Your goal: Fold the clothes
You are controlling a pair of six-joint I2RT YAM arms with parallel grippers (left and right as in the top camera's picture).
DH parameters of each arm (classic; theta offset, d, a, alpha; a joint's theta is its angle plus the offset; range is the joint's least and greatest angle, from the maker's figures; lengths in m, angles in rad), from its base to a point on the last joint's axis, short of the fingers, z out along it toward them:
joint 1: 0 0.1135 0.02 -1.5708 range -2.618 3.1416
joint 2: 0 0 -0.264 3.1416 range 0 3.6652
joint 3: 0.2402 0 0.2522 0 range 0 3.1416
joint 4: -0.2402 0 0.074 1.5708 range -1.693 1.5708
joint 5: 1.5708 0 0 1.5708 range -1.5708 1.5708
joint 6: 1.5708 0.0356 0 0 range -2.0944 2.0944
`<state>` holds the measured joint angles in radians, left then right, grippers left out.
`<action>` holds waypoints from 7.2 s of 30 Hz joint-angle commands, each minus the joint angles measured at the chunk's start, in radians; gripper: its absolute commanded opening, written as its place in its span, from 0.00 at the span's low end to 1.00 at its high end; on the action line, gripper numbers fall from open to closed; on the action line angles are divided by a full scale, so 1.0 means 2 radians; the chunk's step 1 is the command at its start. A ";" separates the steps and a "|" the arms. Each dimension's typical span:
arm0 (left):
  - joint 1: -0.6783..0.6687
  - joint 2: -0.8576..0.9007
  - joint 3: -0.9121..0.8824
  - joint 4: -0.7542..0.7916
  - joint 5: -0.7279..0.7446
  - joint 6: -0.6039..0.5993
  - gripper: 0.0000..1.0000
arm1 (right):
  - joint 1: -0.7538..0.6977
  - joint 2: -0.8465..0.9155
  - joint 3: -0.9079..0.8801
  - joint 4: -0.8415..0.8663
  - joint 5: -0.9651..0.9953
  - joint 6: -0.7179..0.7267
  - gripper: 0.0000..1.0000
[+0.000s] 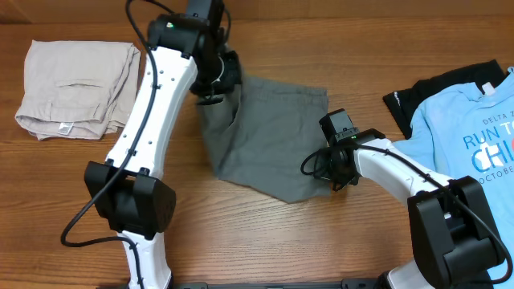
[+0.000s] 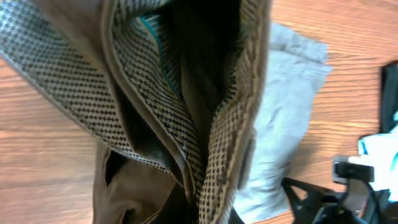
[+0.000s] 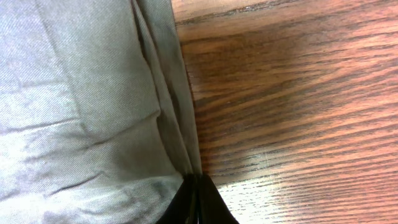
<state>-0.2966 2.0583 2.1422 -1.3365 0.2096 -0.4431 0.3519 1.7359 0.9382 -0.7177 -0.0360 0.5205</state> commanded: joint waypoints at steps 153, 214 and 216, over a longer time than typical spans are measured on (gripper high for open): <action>-0.187 0.031 -0.440 0.480 0.356 0.090 0.04 | -0.145 0.170 0.201 -0.033 -0.076 -0.096 0.04; -0.162 -0.149 -0.599 0.383 -0.222 -0.152 0.04 | -0.278 0.053 0.494 -0.336 -0.064 -0.133 1.00; -0.146 -0.149 -0.598 0.383 -0.233 -0.144 0.04 | -0.278 0.053 0.494 -0.336 -0.064 -0.133 1.00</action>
<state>-0.6422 1.7618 0.9642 -0.5743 -0.1284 -0.7307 -0.2031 1.8404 1.9175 -1.3914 -0.1680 0.2577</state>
